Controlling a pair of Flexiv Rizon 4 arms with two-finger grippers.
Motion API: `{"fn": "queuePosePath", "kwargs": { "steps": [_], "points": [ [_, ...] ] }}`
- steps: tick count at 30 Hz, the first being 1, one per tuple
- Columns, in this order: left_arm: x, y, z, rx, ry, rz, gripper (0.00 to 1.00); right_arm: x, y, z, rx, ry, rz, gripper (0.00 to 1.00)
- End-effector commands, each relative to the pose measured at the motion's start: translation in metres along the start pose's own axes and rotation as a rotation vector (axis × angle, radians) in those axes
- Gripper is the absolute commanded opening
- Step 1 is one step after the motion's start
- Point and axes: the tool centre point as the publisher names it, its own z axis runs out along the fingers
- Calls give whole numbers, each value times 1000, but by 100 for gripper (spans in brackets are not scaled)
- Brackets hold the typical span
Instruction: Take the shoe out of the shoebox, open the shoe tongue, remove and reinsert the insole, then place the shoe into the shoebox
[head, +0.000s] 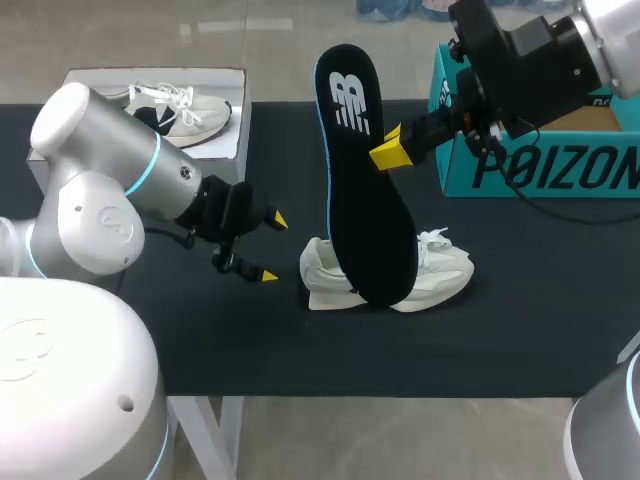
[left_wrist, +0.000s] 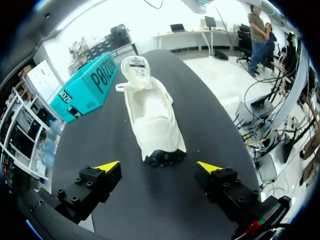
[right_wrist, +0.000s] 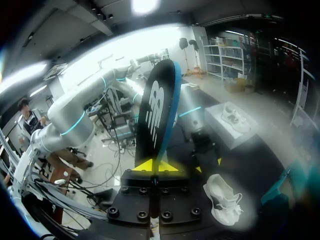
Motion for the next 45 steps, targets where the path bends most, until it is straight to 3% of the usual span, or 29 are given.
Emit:
{"fn": "queuePosePath", "kwargs": {
  "steps": [1, 19, 30, 39, 45],
  "points": [
    [-5, -9, -8, -221, 74, -3, 100, -2, 2, 2, 3, 1, 1, 0],
    [-16, -37, -19, -272, 42, 36, 100, -2, 2, 2, 3, 1, 1, 0],
    [-24, -59, -23, -250, 5, 54, 100, -2, 2, 2, 3, 1, 1, 0],
    [-23, -61, -22, -251, -4, 41, 100, -2, 2, 2, 3, 1, 1, 0],
    [-23, -61, -22, -251, -4, 41, 100, 8, -1, -15, -2, -26, 13, 0]
  ]
}}
